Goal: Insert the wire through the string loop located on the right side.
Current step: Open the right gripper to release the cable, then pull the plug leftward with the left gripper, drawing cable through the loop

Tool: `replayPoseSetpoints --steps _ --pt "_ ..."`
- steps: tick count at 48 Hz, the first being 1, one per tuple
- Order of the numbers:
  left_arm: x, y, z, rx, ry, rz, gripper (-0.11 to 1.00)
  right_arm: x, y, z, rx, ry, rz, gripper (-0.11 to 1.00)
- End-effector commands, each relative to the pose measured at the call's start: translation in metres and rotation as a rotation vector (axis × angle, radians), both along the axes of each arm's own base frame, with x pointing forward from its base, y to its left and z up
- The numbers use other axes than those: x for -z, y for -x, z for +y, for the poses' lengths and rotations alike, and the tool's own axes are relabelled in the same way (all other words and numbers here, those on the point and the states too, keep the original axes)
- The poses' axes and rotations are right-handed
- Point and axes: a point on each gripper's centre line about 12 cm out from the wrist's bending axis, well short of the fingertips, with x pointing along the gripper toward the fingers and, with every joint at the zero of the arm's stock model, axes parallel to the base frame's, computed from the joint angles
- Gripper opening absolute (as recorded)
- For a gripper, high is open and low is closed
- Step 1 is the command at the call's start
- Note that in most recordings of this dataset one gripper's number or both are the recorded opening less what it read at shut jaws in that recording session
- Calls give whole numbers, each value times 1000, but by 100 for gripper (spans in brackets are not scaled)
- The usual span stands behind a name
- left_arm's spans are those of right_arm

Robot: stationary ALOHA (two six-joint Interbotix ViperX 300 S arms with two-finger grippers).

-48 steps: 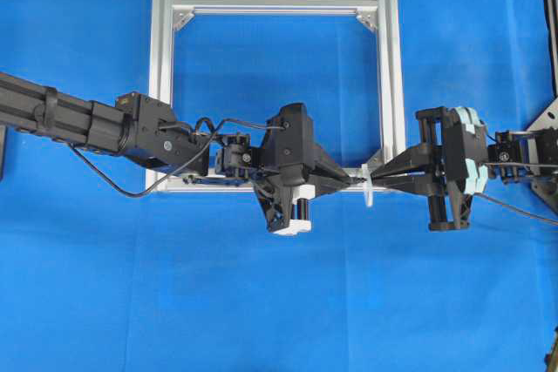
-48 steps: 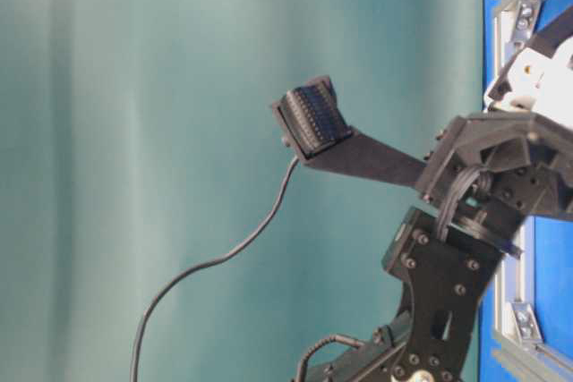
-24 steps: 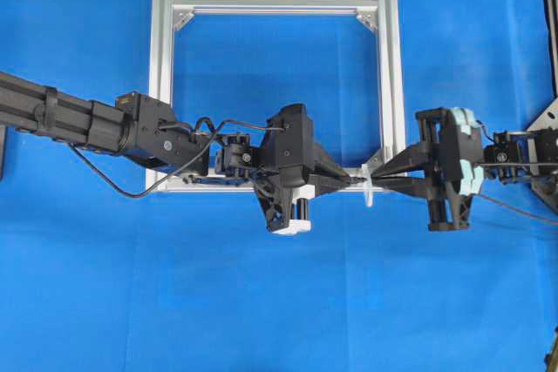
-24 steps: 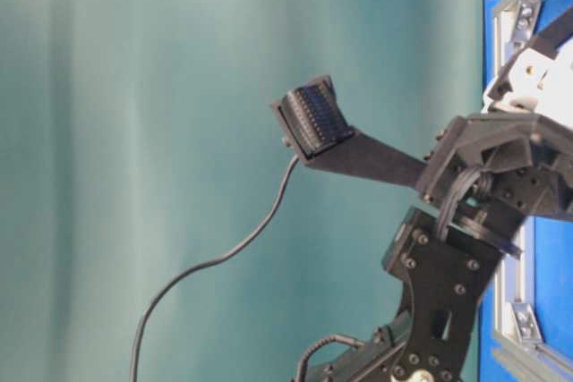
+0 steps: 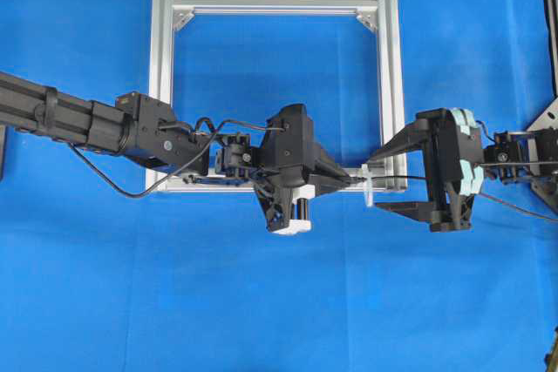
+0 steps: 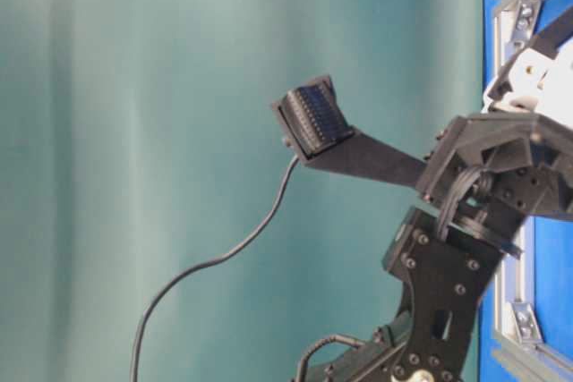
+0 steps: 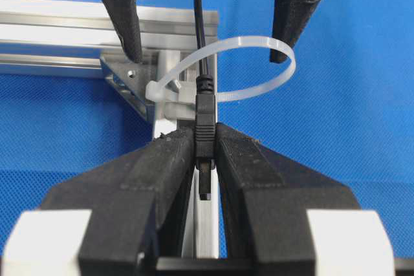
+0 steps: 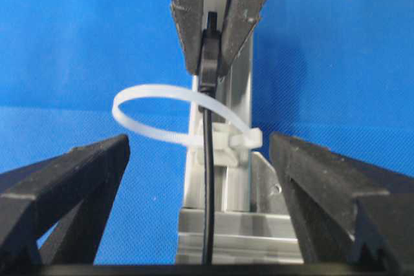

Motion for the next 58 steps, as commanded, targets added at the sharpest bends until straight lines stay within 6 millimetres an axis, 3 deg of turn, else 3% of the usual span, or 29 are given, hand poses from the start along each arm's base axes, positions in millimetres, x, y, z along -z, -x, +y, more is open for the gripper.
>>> replayPoseSetpoints --steps 1,13,22,41,58 --pt "-18 -2 -1 5 -2 -42 8 -7 -4 1 0 -5 -30 94" --pt "-25 27 1 5 -6 -34 8 -8 -4 1 0 -6 -32 94" --pt "-30 67 1 11 -6 -10 8 -8 -5 1 0 -6 -33 94" --pt "-27 170 5 17 4 17 8 -9 -8 2 -3 -7 -22 94" --pt "-21 225 8 30 0 40 8 -10 -9 2 -2 -8 -24 94"
